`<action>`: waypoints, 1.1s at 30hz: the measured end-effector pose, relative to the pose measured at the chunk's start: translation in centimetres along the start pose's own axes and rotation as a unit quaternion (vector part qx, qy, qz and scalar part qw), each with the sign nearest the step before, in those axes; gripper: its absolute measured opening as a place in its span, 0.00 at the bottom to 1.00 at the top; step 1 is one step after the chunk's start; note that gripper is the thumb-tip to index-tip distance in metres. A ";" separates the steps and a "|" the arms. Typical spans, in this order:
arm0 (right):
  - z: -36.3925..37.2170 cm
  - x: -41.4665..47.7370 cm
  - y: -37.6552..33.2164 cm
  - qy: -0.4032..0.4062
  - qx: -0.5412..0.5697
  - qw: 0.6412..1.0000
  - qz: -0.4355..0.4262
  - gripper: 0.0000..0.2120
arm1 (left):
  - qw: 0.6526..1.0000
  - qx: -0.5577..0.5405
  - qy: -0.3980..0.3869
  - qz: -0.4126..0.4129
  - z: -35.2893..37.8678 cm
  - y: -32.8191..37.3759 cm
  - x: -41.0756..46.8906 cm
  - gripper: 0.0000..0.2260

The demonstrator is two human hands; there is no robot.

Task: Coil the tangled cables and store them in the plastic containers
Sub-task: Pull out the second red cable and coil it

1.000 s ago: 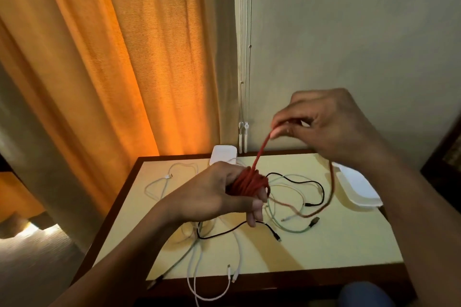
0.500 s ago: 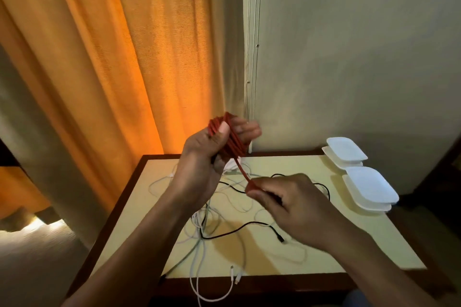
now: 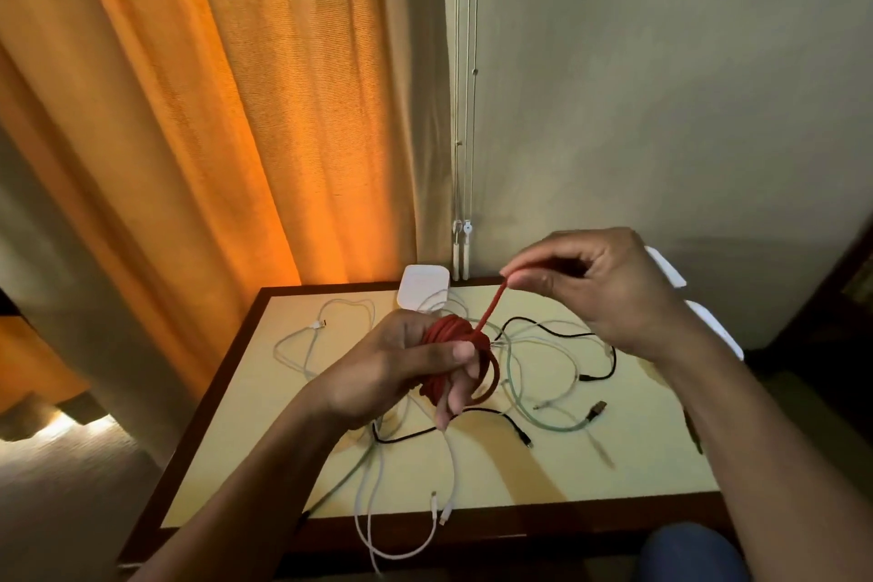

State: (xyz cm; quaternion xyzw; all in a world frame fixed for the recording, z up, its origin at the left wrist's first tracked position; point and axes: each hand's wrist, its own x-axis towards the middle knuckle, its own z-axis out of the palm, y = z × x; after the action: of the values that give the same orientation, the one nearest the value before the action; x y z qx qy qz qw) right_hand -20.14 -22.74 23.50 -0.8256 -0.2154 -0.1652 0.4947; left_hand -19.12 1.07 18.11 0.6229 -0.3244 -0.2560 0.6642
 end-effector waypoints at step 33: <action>9.4 -3.7 12.4 -0.106 0.307 0.935 0.146 0.08 | 0.952 -0.177 0.249 0.024 -1.0 -11.9 5.6 0.15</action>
State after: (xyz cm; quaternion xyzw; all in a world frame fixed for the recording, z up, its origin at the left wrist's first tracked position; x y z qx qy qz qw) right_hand -16.30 -20.30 8.12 -0.6688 -0.1835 0.0712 0.7169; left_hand -13.92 -3.48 6.94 0.5314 -0.1126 -0.1299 0.8295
